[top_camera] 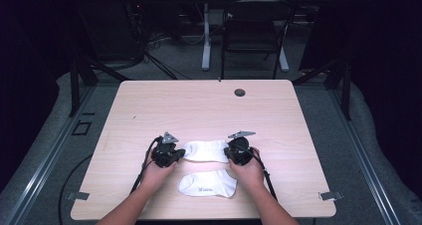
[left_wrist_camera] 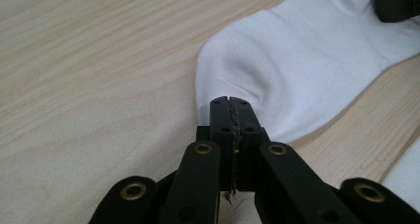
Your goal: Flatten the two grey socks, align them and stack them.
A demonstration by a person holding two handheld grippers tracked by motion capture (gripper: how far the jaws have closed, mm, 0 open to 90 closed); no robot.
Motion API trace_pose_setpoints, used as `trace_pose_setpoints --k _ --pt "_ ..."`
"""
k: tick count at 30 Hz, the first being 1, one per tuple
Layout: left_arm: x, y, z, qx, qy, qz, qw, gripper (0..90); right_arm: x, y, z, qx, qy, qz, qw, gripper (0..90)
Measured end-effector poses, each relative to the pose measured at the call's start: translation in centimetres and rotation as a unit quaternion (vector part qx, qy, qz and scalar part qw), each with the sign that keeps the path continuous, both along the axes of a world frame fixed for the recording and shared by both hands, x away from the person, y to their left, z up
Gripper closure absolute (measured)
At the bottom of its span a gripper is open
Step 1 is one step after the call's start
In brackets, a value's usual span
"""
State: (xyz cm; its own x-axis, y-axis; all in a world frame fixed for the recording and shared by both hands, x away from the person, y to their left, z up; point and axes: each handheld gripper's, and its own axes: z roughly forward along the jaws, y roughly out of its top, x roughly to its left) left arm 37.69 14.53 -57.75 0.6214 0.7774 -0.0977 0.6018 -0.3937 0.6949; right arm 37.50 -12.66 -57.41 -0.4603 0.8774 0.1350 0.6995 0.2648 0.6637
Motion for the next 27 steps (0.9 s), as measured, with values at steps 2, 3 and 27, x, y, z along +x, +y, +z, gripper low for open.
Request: trace_pose_setpoints --k 2,3,27 --pt "-0.1 0.1 0.0 -0.003 0.002 0.002 1.0000 89.9 -0.2 0.0 0.0 -0.006 -0.001 0.001 1.0000 90.0" --pt "-0.1 0.2 0.0 -0.001 0.000 0.002 1.0000 89.9 -0.3 -0.1 0.0 -0.005 -0.002 0.003 1.0000 90.0" --pt "0.0 0.1 1.7 0.002 -0.010 -0.011 0.9999 86.6 -0.4 -0.5 2.1 0.021 -0.023 0.009 0.9995 89.4"
